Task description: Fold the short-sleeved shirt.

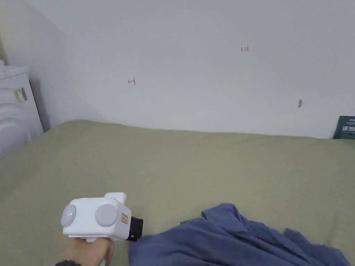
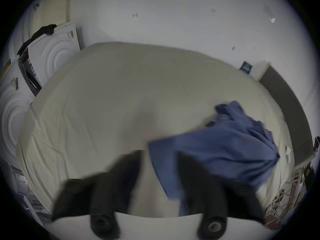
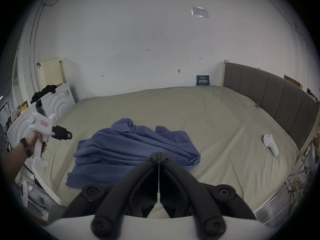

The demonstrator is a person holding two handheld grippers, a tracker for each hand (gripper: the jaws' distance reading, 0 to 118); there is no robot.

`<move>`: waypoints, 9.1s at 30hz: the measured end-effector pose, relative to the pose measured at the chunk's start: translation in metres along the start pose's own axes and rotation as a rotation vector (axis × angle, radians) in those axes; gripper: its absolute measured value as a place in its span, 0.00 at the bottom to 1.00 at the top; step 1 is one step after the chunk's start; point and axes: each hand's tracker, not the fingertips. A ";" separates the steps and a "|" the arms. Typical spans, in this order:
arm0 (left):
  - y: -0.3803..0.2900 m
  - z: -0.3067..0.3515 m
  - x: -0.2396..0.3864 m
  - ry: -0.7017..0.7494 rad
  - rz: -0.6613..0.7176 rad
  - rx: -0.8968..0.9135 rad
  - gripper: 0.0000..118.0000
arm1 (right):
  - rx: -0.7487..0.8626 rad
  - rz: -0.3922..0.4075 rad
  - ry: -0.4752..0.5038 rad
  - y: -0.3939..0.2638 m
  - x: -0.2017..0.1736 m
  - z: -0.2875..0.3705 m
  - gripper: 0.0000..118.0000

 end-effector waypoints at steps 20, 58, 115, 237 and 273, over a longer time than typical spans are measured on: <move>-0.010 -0.001 0.037 -0.186 0.003 -0.077 0.02 | -0.059 -0.022 -0.048 -0.005 0.026 -0.031 0.07; 0.068 0.053 0.025 -0.459 0.041 0.162 0.02 | -0.145 -0.058 0.124 0.150 0.011 -0.245 0.05; -0.132 0.120 -0.034 -0.224 0.038 0.319 0.91 | -0.127 -0.056 -0.074 0.052 0.075 -0.169 0.84; 0.168 0.204 0.028 -0.217 -0.182 0.754 0.02 | 0.041 0.407 0.241 0.397 -0.094 -0.248 0.07; 0.131 0.139 -0.004 -0.123 -0.273 0.725 0.02 | 0.428 0.179 0.291 0.281 -0.035 -0.183 0.07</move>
